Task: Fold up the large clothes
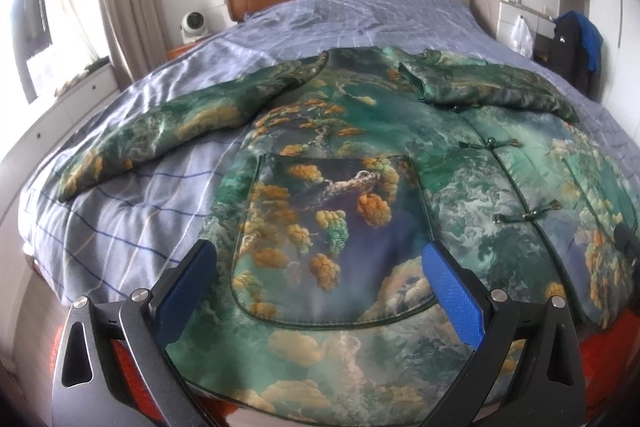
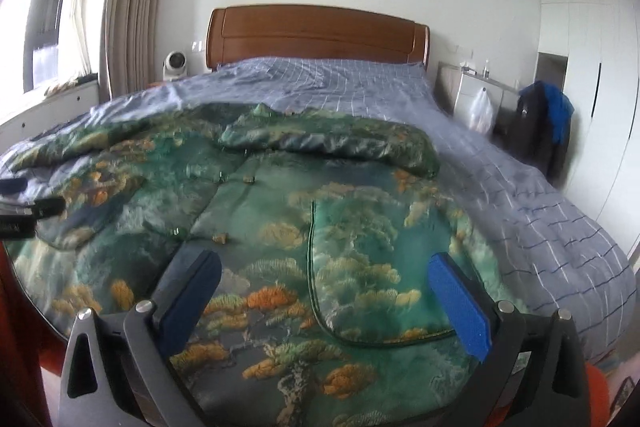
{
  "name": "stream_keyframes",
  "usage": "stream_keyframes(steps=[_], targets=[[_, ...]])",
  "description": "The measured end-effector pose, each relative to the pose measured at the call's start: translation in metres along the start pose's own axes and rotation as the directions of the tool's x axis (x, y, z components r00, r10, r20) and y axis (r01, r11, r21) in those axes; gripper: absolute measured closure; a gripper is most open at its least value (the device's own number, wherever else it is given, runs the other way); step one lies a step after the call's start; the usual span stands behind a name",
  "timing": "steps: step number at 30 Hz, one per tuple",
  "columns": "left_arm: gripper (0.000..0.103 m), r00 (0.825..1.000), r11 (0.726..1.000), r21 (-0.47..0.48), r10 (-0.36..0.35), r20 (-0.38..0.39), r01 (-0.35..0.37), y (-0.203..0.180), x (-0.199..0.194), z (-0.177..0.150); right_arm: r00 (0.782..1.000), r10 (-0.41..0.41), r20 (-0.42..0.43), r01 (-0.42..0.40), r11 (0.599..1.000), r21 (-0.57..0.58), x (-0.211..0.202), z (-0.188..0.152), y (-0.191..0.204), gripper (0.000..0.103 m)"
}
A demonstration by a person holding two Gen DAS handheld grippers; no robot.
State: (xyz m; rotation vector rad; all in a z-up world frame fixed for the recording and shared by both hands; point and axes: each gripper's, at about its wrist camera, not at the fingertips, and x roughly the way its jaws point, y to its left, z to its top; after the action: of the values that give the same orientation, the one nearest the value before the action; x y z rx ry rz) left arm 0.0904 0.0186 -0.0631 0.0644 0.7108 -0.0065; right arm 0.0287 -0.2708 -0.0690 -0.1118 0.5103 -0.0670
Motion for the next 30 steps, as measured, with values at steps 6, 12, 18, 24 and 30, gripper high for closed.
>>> stream_keyframes(steps=[6,12,18,24,30], targets=[[0.0,1.0,1.0,0.015,-0.007,-0.001,0.007,-0.004,0.0,-0.001,1.0,0.013,-0.02,-0.014,0.999,-0.034,0.004,-0.006,0.006,0.001],[0.0,1.0,1.0,0.017,-0.008,0.001,0.008,-0.005,-0.001,-0.001,0.999,0.023,-0.038,-0.025,0.998,-0.049,0.009,-0.01,0.012,0.001],[0.0,1.0,1.0,0.016,-0.008,0.002,0.008,-0.004,-0.002,-0.001,0.999,0.029,-0.038,-0.032,0.997,-0.067,0.009,-0.012,0.017,0.001],[0.0,1.0,1.0,0.018,-0.008,0.0,0.008,-0.004,-0.001,-0.002,0.998,0.035,-0.048,-0.039,0.997,-0.073,0.01,-0.014,0.018,0.001],[0.0,1.0,1.0,0.019,-0.006,0.0,0.006,-0.004,0.0,-0.002,0.998,0.041,-0.05,-0.045,0.996,-0.079,0.01,-0.015,0.02,0.001]])
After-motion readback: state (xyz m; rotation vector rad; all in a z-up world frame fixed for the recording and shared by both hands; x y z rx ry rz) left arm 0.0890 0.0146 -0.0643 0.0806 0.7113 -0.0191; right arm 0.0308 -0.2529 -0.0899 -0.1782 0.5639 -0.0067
